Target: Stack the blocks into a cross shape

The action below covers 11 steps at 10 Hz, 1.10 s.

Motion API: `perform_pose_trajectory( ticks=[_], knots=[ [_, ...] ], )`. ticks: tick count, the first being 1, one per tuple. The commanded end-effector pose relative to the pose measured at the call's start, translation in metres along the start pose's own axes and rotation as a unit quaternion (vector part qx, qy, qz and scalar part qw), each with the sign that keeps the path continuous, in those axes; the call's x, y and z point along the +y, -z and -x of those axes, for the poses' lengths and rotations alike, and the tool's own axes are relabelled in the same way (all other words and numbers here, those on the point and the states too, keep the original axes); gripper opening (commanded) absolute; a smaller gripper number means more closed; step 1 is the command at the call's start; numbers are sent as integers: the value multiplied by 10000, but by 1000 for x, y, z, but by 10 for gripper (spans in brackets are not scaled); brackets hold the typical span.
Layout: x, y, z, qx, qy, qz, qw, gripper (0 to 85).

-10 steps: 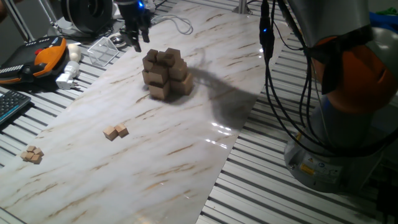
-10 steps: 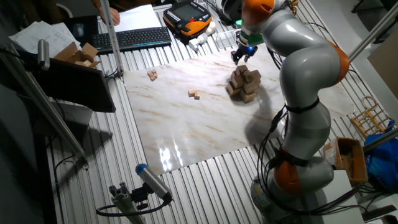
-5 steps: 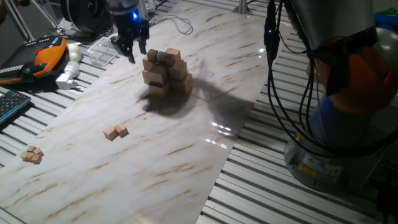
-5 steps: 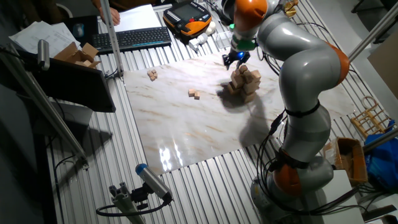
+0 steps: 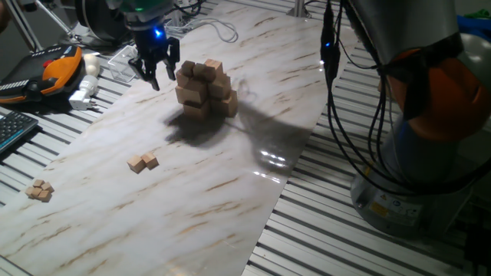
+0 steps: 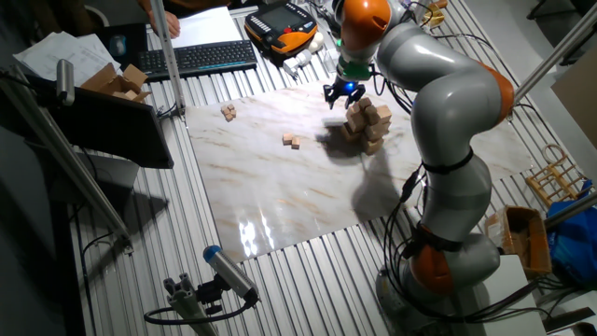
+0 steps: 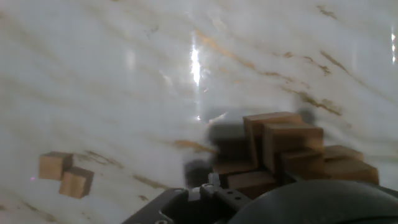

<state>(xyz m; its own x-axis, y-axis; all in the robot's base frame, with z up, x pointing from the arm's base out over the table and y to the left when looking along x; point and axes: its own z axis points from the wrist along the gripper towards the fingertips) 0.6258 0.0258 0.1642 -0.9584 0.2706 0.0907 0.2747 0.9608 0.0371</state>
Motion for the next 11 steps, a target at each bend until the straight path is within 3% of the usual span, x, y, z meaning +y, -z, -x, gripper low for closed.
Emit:
perform_pose_trajectory(
  ticks=[1,3,5,8,10,11],
  knots=[
    [2,-3,3,31,-18,9,10000,510],
    [3,-7,4,17,-196,-11,9998,510],
    [3,-7,4,-131,-49,-270,9995,510],
    [3,-7,4,-68,429,-233,9988,510],
    [3,-7,4,122,762,-265,9967,510],
    [3,-7,4,98,818,-236,9963,510]
  ],
)
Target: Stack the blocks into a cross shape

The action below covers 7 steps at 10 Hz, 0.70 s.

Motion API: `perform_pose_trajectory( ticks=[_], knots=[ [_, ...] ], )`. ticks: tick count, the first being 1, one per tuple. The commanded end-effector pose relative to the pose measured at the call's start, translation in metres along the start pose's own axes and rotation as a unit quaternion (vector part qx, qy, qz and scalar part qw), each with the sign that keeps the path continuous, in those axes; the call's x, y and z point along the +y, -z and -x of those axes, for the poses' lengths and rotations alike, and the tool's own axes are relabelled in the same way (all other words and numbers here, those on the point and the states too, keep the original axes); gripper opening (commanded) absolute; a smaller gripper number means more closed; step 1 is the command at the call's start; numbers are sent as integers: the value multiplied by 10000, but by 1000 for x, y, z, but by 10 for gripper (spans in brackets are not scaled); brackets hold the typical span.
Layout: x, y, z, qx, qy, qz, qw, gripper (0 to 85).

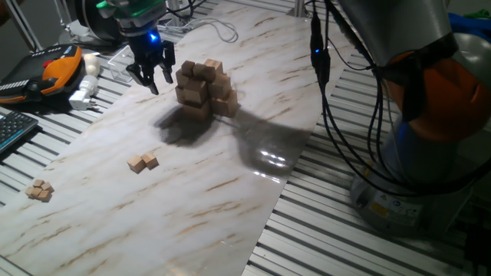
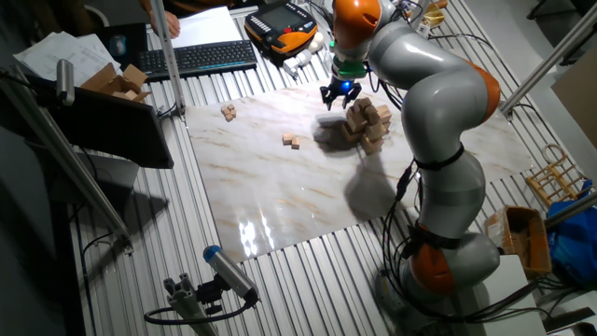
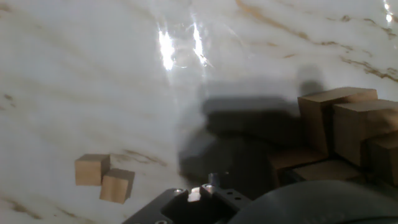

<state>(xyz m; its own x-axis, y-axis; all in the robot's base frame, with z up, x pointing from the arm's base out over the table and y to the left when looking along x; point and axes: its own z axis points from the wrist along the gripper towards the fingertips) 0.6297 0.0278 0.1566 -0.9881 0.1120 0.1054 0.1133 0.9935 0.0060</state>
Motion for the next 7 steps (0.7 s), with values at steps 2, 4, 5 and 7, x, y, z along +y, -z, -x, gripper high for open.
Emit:
perform_pose_trajectory(
  ticks=[2,4,5,7],
  knots=[
    [0,0,0,10,-151,30,9999,510],
    [34,-14,-2,-113,-383,34,9992,510],
    [52,-20,-5,-134,-467,46,9988,510],
    [85,-32,-11,-192,-627,67,9978,510]
  ],
)
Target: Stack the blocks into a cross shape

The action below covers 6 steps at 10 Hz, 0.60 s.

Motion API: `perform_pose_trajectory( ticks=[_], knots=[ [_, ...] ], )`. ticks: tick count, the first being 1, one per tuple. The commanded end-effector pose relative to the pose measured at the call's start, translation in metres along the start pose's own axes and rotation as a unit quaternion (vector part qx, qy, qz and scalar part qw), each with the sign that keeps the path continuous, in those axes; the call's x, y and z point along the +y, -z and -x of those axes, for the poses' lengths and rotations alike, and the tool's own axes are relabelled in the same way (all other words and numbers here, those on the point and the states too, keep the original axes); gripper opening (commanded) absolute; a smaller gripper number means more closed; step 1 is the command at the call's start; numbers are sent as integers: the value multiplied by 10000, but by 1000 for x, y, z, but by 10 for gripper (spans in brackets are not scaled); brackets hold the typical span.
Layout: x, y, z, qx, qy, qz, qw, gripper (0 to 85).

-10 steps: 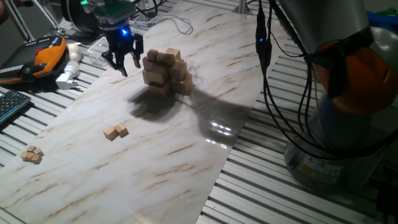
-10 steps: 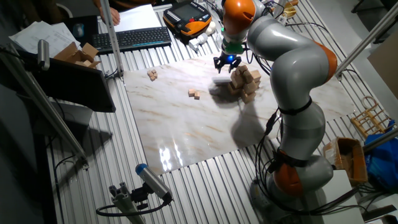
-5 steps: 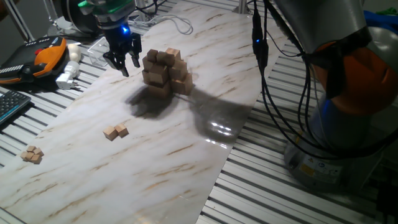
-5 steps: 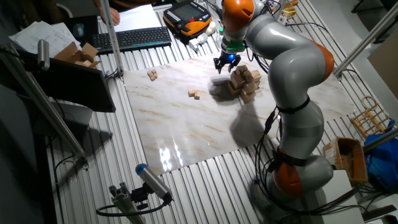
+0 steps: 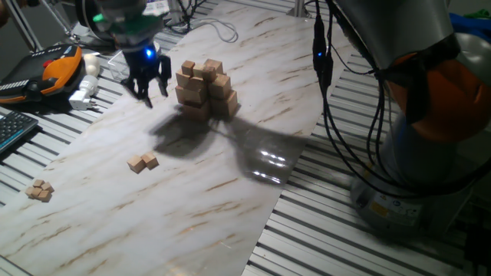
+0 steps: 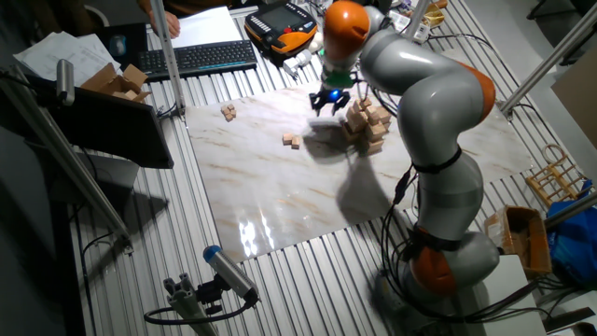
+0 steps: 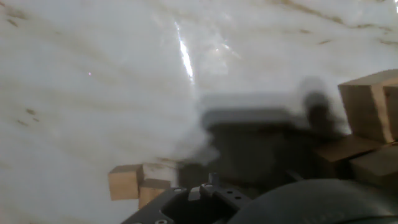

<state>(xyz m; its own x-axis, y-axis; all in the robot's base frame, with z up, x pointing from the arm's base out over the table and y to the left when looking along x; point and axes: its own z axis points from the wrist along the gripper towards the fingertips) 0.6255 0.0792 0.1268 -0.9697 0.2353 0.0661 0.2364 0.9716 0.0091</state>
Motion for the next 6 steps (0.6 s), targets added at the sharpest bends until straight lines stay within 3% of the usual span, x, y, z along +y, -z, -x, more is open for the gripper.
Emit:
perform_pose_trajectory(
  ticks=[1,3,6],
  knots=[
    [41,-10,-11,-6,-10,64,10000,510],
    [48,-27,-13,-38,-113,152,9998,510],
    [49,-30,-13,31,-159,260,9995,510]
  ],
)
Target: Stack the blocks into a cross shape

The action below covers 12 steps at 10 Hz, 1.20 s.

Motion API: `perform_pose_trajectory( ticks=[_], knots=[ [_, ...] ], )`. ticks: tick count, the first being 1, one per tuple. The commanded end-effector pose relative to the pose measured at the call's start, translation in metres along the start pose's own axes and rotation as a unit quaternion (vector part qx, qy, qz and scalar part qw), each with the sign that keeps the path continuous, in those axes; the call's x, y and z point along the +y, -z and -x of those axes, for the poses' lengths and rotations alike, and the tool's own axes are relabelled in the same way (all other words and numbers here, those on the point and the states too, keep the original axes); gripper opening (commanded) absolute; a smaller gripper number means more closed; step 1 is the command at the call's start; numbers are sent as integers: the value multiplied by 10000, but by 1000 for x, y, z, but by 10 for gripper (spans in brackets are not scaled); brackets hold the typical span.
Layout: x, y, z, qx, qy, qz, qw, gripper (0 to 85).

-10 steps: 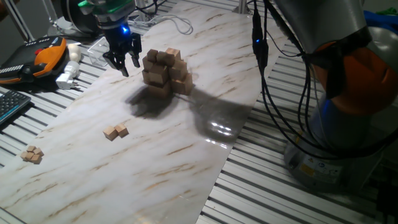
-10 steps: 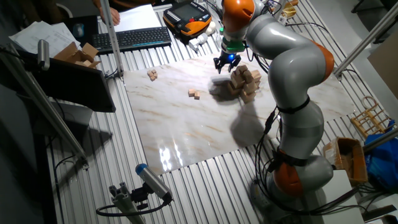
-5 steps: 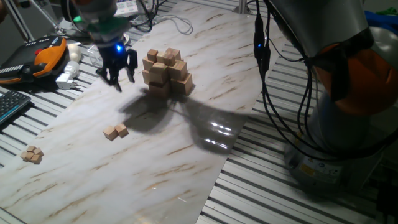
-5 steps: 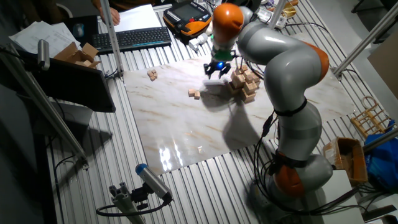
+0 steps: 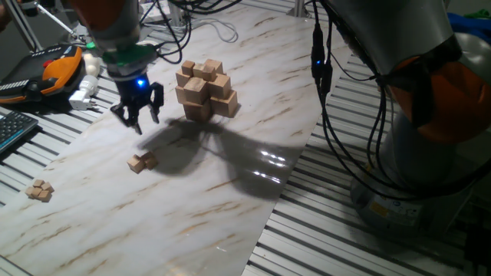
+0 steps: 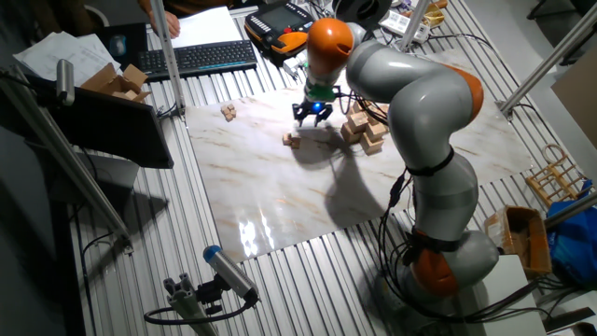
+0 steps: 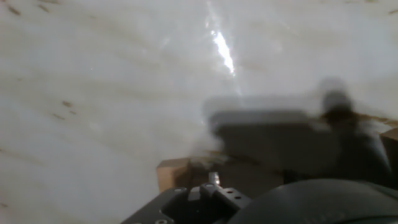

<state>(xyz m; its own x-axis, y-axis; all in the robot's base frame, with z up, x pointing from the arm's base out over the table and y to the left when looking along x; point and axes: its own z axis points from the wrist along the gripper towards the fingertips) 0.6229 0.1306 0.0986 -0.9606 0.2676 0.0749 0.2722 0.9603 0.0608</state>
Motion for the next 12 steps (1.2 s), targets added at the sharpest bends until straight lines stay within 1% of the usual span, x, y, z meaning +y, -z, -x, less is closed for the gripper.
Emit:
perform_pose_trajectory(
  ticks=[1,2,3,4,5,6,7,9,10,11,12],
  knots=[
    [0,0,0,4,-26,26,10000,510],
    [0,0,0,-40,-56,39,10000,510],
    [0,0,0,-128,-55,-71,9999,510],
    [0,0,0,-178,-28,-161,9997,680],
    [0,0,0,-217,60,-254,9994,680],
    [0,0,0,-218,188,-304,9991,680],
    [0,0,0,-143,276,-332,9990,680],
    [0,0,0,134,512,-396,9978,680],
    [0,0,0,203,585,-417,9972,510],
    [1,-1,-1,224,490,-448,9975,510],
    [7,-8,-5,184,360,-459,9981,510]
  ],
)
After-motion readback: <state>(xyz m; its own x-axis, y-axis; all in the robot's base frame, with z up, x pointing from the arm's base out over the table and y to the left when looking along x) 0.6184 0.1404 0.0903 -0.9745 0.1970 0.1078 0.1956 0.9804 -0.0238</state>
